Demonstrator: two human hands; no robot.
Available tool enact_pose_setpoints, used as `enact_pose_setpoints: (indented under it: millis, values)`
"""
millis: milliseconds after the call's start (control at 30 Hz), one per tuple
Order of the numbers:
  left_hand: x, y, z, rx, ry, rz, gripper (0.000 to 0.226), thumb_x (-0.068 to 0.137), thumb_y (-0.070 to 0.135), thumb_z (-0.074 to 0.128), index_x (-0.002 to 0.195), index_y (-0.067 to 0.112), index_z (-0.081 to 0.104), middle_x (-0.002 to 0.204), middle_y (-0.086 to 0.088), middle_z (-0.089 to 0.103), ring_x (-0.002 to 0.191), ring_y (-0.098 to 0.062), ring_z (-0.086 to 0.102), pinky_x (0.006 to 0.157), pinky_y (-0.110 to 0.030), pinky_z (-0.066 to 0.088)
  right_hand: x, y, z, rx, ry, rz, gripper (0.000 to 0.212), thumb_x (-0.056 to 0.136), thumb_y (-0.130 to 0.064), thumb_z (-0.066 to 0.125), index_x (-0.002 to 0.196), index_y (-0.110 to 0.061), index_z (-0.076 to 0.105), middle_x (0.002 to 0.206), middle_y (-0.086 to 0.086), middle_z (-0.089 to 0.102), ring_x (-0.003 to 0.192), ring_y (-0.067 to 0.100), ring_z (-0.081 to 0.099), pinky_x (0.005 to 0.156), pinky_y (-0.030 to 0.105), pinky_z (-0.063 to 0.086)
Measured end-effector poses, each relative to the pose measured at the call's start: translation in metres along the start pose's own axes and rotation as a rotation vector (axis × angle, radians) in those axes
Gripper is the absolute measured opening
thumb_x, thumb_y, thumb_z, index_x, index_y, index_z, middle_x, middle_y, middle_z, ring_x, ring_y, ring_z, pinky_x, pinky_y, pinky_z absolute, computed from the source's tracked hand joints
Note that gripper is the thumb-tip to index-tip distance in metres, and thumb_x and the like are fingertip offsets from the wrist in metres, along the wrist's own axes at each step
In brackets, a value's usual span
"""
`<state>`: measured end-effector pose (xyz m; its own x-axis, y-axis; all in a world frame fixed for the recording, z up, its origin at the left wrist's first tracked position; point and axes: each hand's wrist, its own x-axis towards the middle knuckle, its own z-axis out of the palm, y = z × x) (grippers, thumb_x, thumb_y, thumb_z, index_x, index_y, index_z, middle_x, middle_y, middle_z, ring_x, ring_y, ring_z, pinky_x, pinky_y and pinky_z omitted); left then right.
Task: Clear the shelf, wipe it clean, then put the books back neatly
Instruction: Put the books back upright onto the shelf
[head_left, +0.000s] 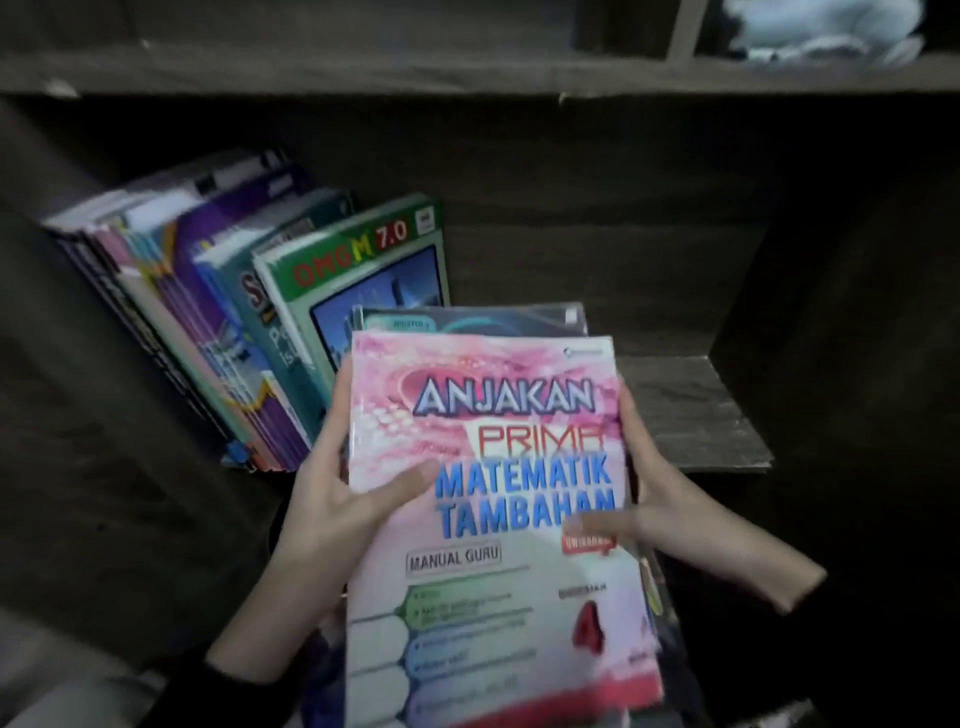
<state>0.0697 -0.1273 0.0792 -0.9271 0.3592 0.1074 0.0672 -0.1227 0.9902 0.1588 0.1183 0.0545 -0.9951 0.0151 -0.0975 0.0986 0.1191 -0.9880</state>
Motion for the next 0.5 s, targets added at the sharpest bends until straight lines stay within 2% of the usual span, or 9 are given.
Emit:
enact_pose_setpoints:
  millis: [33,100,167,233,300,367,433,500]
  values:
    - [0.011,-0.001,0.001,0.005,0.03,0.078,0.096,0.07,0.001,0.074,0.137,0.054,0.03,0.137,0.012,0.054,0.123,-0.014,0.055,0.098,-0.04,0.047,0.014,-0.008,-0.002,-0.064,0.04,-0.061,0.124,0.073,0.01,0.073,0.129,-0.066,-0.007,0.115,-0.022,0.066,0.105,0.011,0.066,0.078,0.032,0.057]
    - [0.031,-0.005,0.003,-0.009,0.087,0.201,0.096,0.071,0.01,0.081,0.137,0.057,0.03,0.148,0.012,0.04,0.136,-0.015,0.04,0.109,-0.05,0.036,0.045,-0.022,-0.006,-0.165,0.109,-0.147,0.13,0.073,0.004,0.076,0.13,-0.068,-0.016,0.115,-0.021,0.065,0.104,0.013,0.067,0.08,0.04,0.057]
    - [0.055,-0.016,0.002,0.0,0.169,0.263,0.091,0.073,0.017,0.081,0.14,0.052,0.031,0.149,0.013,0.037,0.139,-0.012,0.034,0.112,-0.056,0.029,0.077,-0.033,-0.009,-0.22,0.156,-0.207,0.128,0.074,0.004,0.075,0.127,-0.07,-0.015,0.108,-0.021,0.067,0.098,0.011,0.069,0.078,0.035,0.058]
    - [0.077,-0.024,0.002,0.073,0.25,0.329,0.09,0.08,0.016,0.075,0.142,0.054,0.023,0.149,0.024,0.031,0.14,-0.008,0.031,0.114,-0.052,0.027,0.109,-0.041,-0.011,-0.258,0.19,-0.254,0.127,0.076,0.005,0.074,0.128,-0.068,-0.017,0.108,-0.015,0.066,0.094,0.006,0.069,0.072,0.024,0.057]
    - [0.095,-0.029,0.006,0.153,0.294,0.407,0.095,0.084,0.011,0.07,0.142,0.057,0.01,0.139,0.05,0.017,0.138,0.011,0.018,0.115,-0.039,0.02,0.139,-0.041,-0.012,-0.277,0.227,-0.282,0.128,0.076,0.005,0.073,0.132,-0.062,-0.02,0.111,-0.017,0.062,0.094,0.0,0.067,0.07,0.015,0.054]
    - [0.114,-0.038,0.009,0.278,0.368,0.455,0.095,0.087,0.009,0.067,0.143,0.052,0.002,0.128,0.062,0.006,0.129,0.028,0.008,0.112,-0.032,0.016,0.166,-0.037,-0.012,-0.283,0.267,-0.296,0.128,0.076,0.004,0.074,0.136,-0.056,-0.022,0.113,-0.016,0.06,0.096,-0.003,0.065,0.076,0.014,0.054]
    - [0.131,-0.046,0.013,0.322,0.388,0.499,0.096,0.089,0.013,0.064,0.141,0.059,-0.003,0.129,0.061,0.003,0.134,0.021,0.012,0.112,-0.033,0.023,0.19,-0.031,-0.012,-0.286,0.323,-0.3,0.127,0.075,0.003,0.076,0.142,-0.05,-0.019,0.112,-0.012,0.061,0.098,-0.003,0.064,0.084,0.02,0.054]
    - [0.145,-0.052,0.013,0.336,0.382,0.524,0.095,0.091,0.018,0.063,0.135,0.069,-0.004,0.129,0.061,0.004,0.139,-0.001,0.028,0.105,-0.035,0.043,0.211,-0.027,-0.014,-0.3,0.364,-0.317,0.126,0.074,0.003,0.076,0.146,-0.044,-0.017,0.114,-0.008,0.062,0.101,0.003,0.064,0.088,0.027,0.054]
